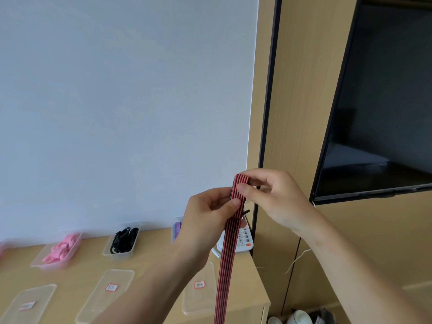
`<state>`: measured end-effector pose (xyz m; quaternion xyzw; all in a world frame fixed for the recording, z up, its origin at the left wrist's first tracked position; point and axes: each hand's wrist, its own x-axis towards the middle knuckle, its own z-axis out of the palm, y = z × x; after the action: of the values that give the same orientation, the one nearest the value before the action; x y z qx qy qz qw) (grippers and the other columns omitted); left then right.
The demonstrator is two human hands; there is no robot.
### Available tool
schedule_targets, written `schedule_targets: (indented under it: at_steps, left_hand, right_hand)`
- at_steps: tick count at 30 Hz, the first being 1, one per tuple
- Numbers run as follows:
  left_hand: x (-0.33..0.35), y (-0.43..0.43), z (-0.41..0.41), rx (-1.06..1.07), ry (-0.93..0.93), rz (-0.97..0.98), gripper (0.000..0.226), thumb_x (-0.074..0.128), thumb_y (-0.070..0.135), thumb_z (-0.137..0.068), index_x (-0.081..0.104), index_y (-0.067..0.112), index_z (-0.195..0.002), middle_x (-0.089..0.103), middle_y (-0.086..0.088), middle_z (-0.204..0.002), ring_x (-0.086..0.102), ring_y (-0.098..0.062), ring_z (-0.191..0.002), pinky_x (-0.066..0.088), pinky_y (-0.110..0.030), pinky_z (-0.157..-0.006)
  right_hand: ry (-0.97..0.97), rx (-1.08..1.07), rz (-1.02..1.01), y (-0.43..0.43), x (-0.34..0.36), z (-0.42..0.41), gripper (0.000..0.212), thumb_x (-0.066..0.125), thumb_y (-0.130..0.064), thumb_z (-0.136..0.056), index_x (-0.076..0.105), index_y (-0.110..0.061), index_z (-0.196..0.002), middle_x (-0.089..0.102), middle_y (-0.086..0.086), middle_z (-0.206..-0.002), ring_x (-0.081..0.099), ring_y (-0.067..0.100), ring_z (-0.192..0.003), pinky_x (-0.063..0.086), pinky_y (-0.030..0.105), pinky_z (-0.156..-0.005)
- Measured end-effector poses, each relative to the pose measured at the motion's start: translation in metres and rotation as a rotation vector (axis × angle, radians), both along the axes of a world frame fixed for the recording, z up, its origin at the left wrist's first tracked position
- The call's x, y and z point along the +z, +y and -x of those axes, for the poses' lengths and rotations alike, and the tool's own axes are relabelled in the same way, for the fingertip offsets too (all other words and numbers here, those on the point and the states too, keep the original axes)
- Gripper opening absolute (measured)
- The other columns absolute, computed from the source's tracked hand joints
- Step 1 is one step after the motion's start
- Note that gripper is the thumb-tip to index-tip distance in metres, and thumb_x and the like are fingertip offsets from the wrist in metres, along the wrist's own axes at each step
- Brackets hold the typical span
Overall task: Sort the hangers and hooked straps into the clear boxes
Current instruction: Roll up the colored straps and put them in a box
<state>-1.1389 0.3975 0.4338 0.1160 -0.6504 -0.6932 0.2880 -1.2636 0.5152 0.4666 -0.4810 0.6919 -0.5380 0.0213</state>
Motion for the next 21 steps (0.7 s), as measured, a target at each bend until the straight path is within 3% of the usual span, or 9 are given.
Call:
schedule_targets:
  at_steps: [2, 4, 7, 10, 12, 14, 18, 21]
  left_hand:
    - [0.0, -0.001, 0.001, 0.033, -0.042, 0.027, 0.01, 0.072, 0.014, -0.097, 0.081, 0.01, -0.099, 0.08, -0.013, -0.088, 0.076, -0.028, -0.077, 0.065, -0.038, -0.075]
    - [-0.002, -0.004, 0.002, 0.057, -0.123, 0.051, 0.024, 0.077, 0.034, -0.092, 0.082, 0.012, -0.083, 0.079, -0.013, -0.08, 0.077, -0.031, -0.076, 0.063, -0.033, -0.069]
    - [-0.004, -0.007, 0.003, 0.046, -0.166, -0.003, 0.037, 0.077, 0.043, -0.09, 0.08, 0.01, -0.073, 0.078, -0.016, -0.077, 0.077, -0.031, -0.072, 0.064, -0.036, -0.066]
    - [-0.004, -0.01, 0.004, 0.022, -0.135, -0.053, 0.03, 0.073, 0.033, -0.096, 0.08, 0.005, -0.092, 0.08, -0.018, -0.086, 0.079, -0.031, -0.08, 0.065, -0.038, -0.072]
    - [-0.003, -0.011, 0.005, 0.004, -0.075, -0.097, 0.021, 0.071, 0.021, -0.097, 0.075, 0.005, -0.11, 0.08, -0.017, -0.089, 0.079, -0.03, -0.081, 0.063, -0.033, -0.07]
    - [-0.001, -0.012, 0.004, -0.012, -0.014, -0.137, 0.025, 0.072, 0.014, -0.097, 0.067, 0.009, -0.121, 0.08, -0.018, -0.09, 0.079, -0.029, -0.08, 0.062, -0.031, -0.068]
    - [-0.003, -0.014, 0.004, -0.033, 0.021, -0.143, 0.033, 0.068, 0.003, -0.097, 0.06, 0.014, -0.127, 0.079, -0.019, -0.095, 0.078, -0.032, -0.085, 0.061, -0.03, -0.07]
    - [-0.005, -0.015, 0.004, -0.039, 0.008, -0.126, 0.037, 0.068, -0.001, -0.096, 0.059, 0.015, -0.128, 0.08, -0.015, -0.101, 0.078, -0.03, -0.089, 0.06, -0.029, -0.071]
  right_hand:
    - [0.017, -0.008, 0.049, -0.001, 0.0, -0.001, 0.014, 0.072, -0.013, -0.092, 0.078, -0.023, -0.101, 0.077, -0.011, -0.096, 0.072, 0.008, -0.096, 0.059, 0.04, -0.088]
    - [0.006, -0.003, 0.128, -0.001, 0.0, -0.002, 0.022, 0.073, -0.008, -0.091, 0.077, -0.025, -0.104, 0.078, -0.009, -0.099, 0.073, 0.01, -0.095, 0.06, 0.036, -0.087]
    - [-0.088, 0.101, 0.185, -0.001, -0.001, -0.005, 0.018, 0.074, -0.025, -0.092, 0.077, -0.031, -0.108, 0.078, -0.006, -0.103, 0.073, 0.011, -0.099, 0.058, 0.025, -0.085]
    - [-0.248, 0.206, 0.153, 0.0, -0.003, -0.007, 0.03, 0.069, -0.05, -0.089, 0.079, -0.032, -0.111, 0.077, -0.004, -0.113, 0.07, 0.012, -0.111, 0.057, 0.033, -0.096]
    - [-0.285, 0.243, 0.126, 0.001, -0.006, -0.008, 0.029, 0.073, -0.048, -0.087, 0.079, -0.032, -0.111, 0.074, -0.005, -0.12, 0.067, 0.012, -0.118, 0.054, 0.04, -0.103]
    - [-0.285, 0.27, 0.111, 0.002, -0.005, -0.009, 0.033, 0.076, -0.043, -0.081, 0.078, -0.034, -0.113, 0.075, -0.004, -0.12, 0.067, 0.013, -0.118, 0.053, 0.041, -0.104]
    - [-0.243, 0.234, 0.062, 0.009, 0.001, -0.009, 0.058, 0.085, -0.043, -0.07, 0.068, -0.043, -0.125, 0.072, -0.005, -0.124, 0.067, 0.011, -0.118, 0.052, 0.037, -0.103]
    - [-0.239, 0.227, -0.01, 0.013, 0.003, -0.006, 0.072, 0.09, -0.032, -0.067, 0.062, -0.04, -0.133, 0.072, -0.005, -0.125, 0.067, 0.011, -0.117, 0.052, 0.037, -0.104]
